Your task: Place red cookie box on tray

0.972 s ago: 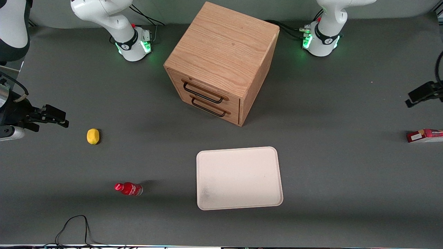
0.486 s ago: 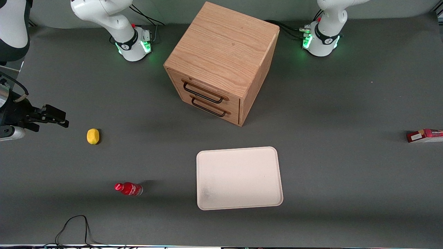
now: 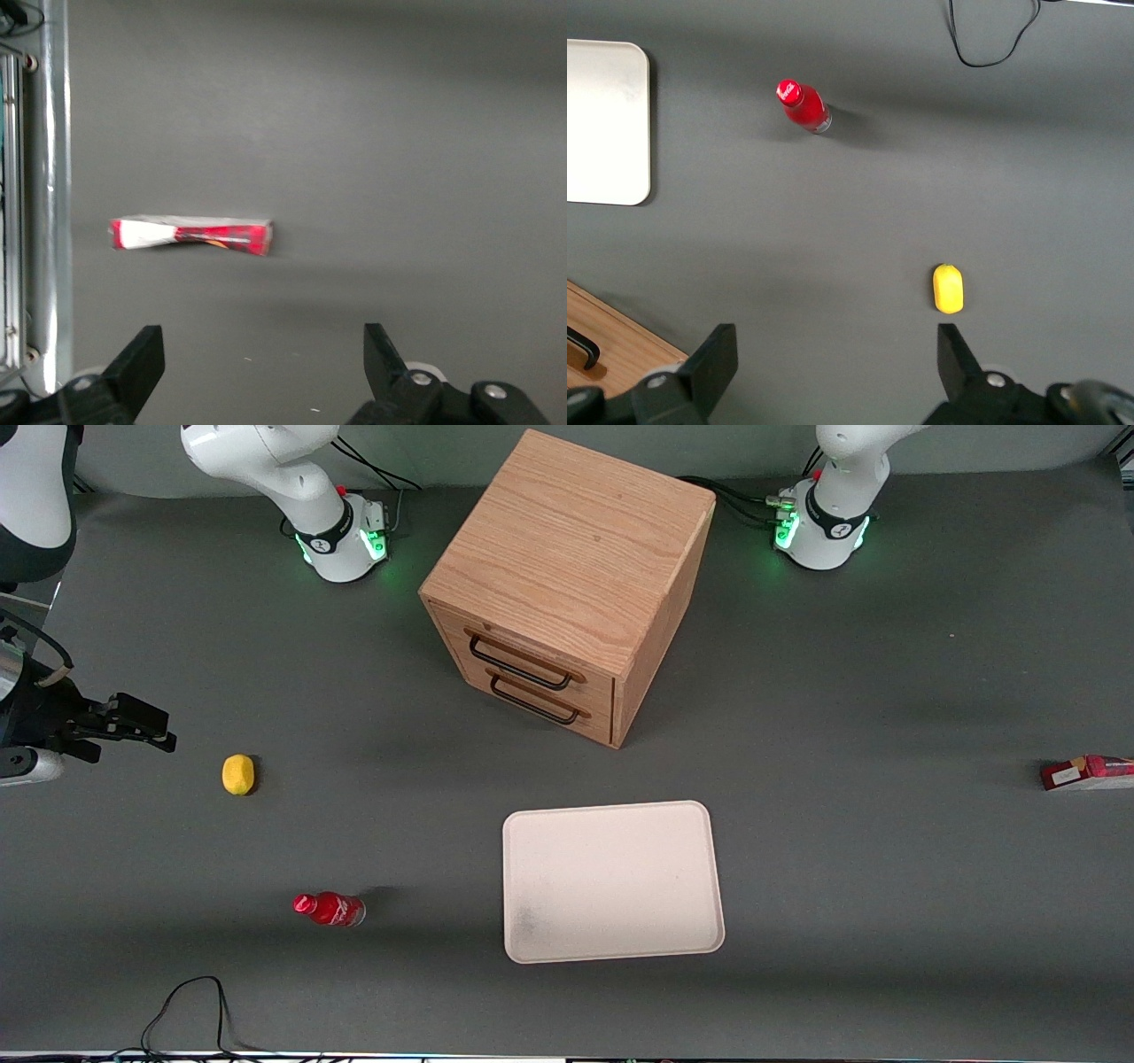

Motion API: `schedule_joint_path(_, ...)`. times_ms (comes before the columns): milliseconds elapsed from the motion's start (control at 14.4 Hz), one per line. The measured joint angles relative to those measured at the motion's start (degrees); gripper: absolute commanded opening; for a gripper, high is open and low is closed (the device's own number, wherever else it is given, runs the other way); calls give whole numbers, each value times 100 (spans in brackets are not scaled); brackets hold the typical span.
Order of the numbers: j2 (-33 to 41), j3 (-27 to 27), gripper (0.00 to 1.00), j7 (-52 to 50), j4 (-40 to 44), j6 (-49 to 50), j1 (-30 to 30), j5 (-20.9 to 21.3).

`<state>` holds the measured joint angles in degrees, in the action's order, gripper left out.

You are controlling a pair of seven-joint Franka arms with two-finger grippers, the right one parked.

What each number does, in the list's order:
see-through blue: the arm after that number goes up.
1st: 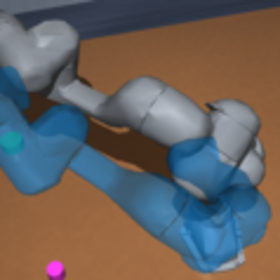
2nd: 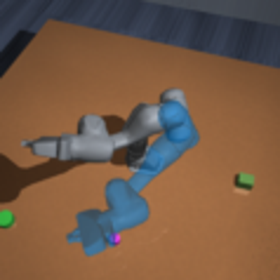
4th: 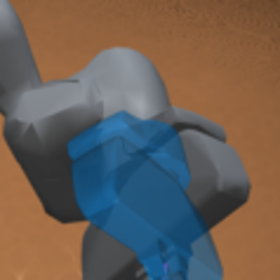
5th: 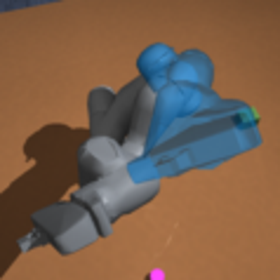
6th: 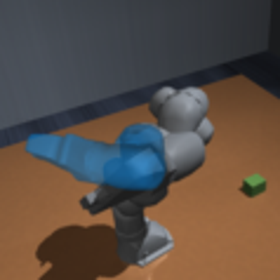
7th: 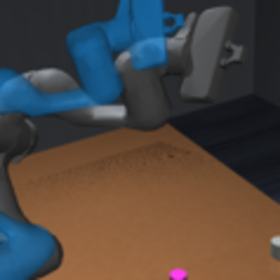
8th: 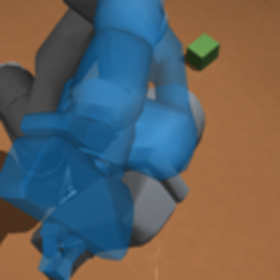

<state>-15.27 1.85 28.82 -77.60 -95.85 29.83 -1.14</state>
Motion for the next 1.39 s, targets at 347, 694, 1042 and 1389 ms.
schedule_joint_path(347, -767, -4, 100, 1101, 677, -54, 805, -222)
schedule_joint_path(694, -894, -21, 100, 569, 779, -89, 945, -241)
schedule_joint_path(1042, -887, -44, 100, -2505, 756, -69, 912, -241)
schedule_joint_path(1389, -807, -43, 100, -5261, 741, -64, 893, -239)
